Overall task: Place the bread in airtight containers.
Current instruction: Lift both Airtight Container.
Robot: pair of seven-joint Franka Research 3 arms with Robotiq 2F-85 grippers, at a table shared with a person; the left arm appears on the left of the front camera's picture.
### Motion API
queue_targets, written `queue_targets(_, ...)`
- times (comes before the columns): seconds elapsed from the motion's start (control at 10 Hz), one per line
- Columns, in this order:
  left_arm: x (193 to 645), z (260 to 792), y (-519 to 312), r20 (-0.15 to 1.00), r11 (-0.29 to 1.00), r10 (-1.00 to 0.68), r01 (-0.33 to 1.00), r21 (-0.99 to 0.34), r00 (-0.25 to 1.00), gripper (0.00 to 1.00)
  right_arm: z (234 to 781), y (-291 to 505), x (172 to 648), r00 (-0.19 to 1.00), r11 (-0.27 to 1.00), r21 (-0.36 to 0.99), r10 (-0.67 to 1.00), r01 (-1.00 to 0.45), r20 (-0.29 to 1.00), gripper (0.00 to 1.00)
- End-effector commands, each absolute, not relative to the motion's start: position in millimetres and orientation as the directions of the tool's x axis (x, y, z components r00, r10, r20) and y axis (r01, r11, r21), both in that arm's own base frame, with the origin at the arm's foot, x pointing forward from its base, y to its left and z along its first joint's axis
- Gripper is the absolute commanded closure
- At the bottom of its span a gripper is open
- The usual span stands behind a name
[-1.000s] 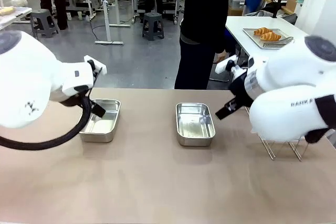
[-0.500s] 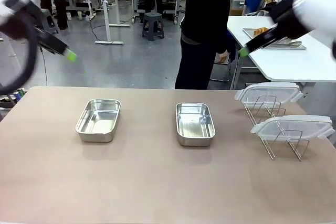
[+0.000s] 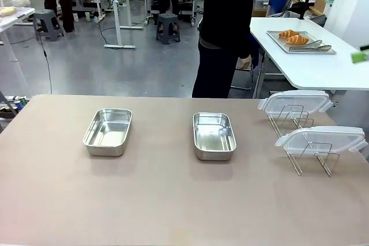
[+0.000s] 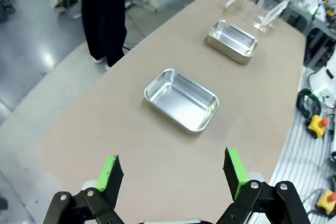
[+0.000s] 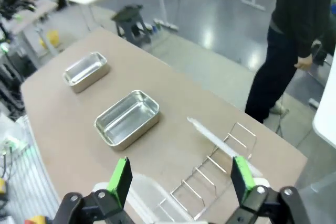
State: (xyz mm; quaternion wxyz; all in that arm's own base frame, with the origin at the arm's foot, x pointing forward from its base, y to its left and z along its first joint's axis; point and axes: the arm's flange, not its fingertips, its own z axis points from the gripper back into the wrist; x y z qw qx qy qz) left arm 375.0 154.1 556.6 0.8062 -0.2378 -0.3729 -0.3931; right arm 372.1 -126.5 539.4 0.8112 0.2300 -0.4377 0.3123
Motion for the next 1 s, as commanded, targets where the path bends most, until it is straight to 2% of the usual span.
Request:
queue_targets(0.0,373.7,531.5,169.5,0.819,0.553,-0.432,0.828,-0.09,0.378,0.0,505.4,-155.5,358.3,0.378,0.644,0.139,0.249,-0.753,0.892,0.0)
queue_targets(0.2,366.6,507.9,164.4,0.823,0.547,-0.447,0.835,-0.058,0.35,0.0,481.8,-169.7,352.6,0.39,0.635,0.177,0.213,-0.752,0.896,0.0)
queue_targets(0.3,369.0,502.5,157.5,0.821,0.58,-0.432,0.812,-0.064,0.373,0.0,475.8,-172.3,354.7,0.397,0.613,0.202,0.201,-0.764,0.896,0.0)
queue_targets(0.4,368.9,499.0,147.3,0.824,0.634,-0.411,0.772,-0.05,0.391,0.0,488.2,-171.4,343.2,0.385,0.649,0.16,0.221,-0.744,0.896,0.0)
queue_targets(0.5,364.2,505.8,175.0,0.815,0.562,-0.437,0.823,-0.084,0.381,0.0,488.2,-171.4,343.2,0.385,0.649,0.16,0.221,-0.744,0.896,0.0)
queue_targets(0.9,364.2,505.8,175.0,0.815,0.562,-0.437,0.823,-0.084,0.381,0.0,488.2,-171.4,343.2,0.385,0.649,0.16,0.221,-0.744,0.896,0.0)
